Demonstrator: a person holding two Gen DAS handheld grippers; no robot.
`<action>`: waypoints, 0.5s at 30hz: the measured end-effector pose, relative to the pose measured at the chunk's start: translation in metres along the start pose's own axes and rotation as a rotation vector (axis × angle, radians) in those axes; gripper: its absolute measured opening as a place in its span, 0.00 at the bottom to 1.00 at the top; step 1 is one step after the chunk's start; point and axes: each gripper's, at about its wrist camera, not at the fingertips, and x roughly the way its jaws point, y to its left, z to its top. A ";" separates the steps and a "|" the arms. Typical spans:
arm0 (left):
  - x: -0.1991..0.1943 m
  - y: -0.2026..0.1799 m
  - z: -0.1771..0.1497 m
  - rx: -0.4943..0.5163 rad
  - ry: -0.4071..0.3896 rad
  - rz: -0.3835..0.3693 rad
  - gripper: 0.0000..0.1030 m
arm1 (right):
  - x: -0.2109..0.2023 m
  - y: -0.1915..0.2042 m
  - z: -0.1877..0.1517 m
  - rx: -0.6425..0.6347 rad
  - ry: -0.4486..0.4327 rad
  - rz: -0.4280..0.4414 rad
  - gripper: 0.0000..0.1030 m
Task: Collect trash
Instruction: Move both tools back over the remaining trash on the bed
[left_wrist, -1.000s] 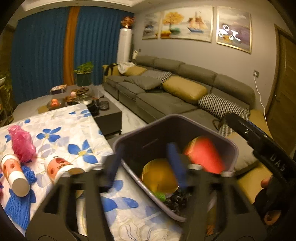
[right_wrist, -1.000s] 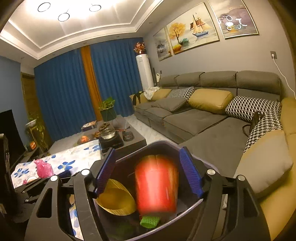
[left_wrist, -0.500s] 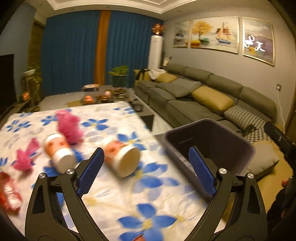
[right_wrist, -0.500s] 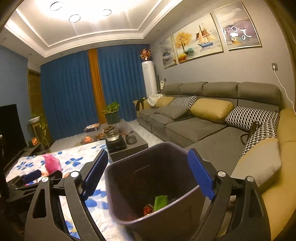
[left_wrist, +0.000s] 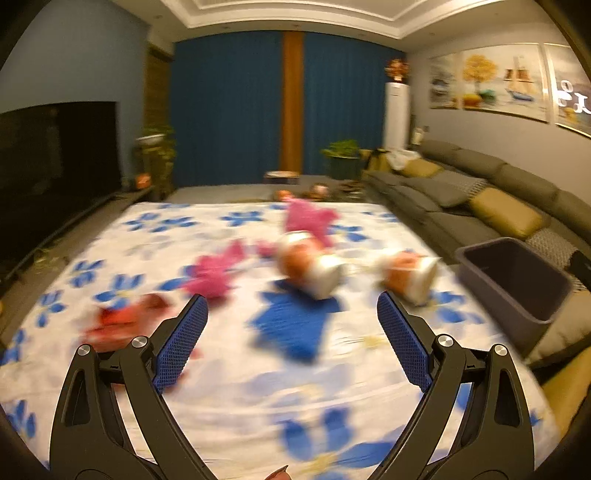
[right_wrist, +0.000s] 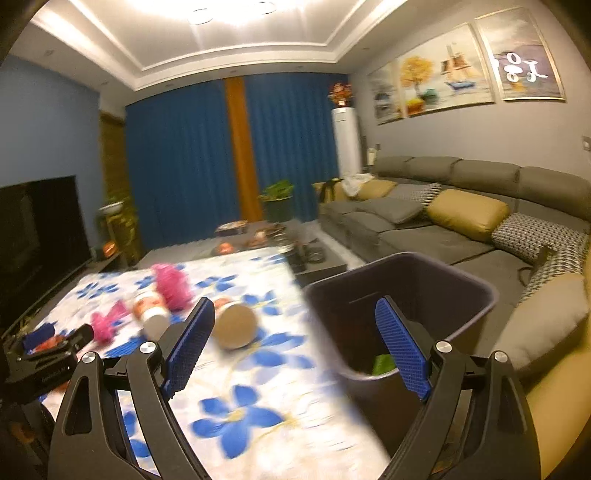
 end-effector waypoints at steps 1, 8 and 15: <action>-0.002 0.011 -0.001 -0.012 0.001 0.016 0.89 | -0.001 0.010 -0.003 -0.005 0.004 0.017 0.84; -0.015 0.089 -0.012 -0.086 0.016 0.129 0.89 | 0.002 0.070 -0.016 -0.054 0.036 0.121 0.84; -0.017 0.131 -0.024 -0.103 0.031 0.172 0.89 | 0.008 0.113 -0.024 -0.093 0.058 0.179 0.84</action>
